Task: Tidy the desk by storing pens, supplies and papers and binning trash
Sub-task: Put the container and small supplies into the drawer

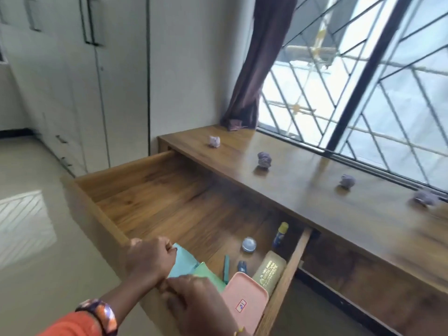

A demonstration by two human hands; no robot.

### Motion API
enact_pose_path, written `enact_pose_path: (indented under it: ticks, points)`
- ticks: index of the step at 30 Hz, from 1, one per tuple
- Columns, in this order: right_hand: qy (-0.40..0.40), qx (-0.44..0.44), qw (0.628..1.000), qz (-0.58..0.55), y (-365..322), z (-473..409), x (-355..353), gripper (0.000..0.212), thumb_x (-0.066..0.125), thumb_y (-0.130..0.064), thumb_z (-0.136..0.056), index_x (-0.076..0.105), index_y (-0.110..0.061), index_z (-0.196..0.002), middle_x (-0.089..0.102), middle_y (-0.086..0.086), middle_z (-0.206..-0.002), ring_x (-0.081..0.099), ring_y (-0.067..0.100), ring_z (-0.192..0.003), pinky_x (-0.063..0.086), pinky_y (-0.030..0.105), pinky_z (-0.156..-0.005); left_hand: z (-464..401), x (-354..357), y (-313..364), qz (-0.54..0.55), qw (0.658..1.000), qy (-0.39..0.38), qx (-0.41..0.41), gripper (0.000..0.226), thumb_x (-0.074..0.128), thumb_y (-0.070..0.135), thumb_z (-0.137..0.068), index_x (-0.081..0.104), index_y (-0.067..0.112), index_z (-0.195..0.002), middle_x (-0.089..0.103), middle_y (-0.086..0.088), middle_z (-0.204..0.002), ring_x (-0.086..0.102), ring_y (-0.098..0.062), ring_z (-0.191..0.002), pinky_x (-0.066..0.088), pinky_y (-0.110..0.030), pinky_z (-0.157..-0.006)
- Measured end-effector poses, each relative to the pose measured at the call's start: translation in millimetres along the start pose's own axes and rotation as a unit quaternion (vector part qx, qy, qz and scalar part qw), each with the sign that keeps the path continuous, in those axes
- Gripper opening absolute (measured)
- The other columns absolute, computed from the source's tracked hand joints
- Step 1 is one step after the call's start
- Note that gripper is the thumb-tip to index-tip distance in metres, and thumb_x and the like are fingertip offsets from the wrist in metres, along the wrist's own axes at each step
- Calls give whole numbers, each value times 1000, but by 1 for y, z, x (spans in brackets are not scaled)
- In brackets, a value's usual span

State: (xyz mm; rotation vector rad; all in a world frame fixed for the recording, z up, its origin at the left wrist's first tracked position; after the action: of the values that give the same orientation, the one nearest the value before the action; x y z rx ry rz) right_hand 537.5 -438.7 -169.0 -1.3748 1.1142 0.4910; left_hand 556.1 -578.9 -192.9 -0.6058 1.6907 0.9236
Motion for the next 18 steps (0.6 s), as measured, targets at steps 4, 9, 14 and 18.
enact_pose_path:
  ticks: [4,9,14,18]
  points:
    - [-83,20,996,33,9,18,18,66,18,-36,-78,37,-25,-140,44,-1,-144,55,19,-118,43,27,-98,1,-8,2,11,999,8,30,23,42,41,-88,60,30,-77,72,6,-91,64,-11,-92,30,-28,-92]
    - [-7,38,999,-22,1,28,9,68,21,-35,-70,58,-19,-125,53,2,-137,56,24,-119,45,35,-101,10,-14,2,77,992,17,97,35,43,48,-82,61,22,-66,70,6,-73,60,-14,-77,29,-31,-89]
    - [38,66,997,-4,-9,37,6,47,36,-17,-77,64,-17,-114,62,3,-126,60,27,-112,48,35,-95,27,-22,-10,113,956,-88,257,65,21,67,-49,71,30,-70,68,11,-73,52,2,-80,21,-26,-84]
    - [90,118,989,-11,-14,46,1,36,52,-11,-83,66,-18,-115,66,5,-118,61,24,-110,46,33,-98,29,-29,-10,106,927,-250,258,48,41,62,-52,72,38,-79,67,18,-92,46,-2,-96,17,-29,-88]
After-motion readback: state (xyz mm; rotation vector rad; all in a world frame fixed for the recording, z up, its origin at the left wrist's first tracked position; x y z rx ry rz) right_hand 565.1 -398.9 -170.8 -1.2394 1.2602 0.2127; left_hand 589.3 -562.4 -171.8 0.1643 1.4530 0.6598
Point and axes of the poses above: each hand's wrist, its own z-axis away from the middle knuckle, its own x-axis out of the palm, y = z × x, the point moved 4 cm from there along -z, towards the middle knuckle
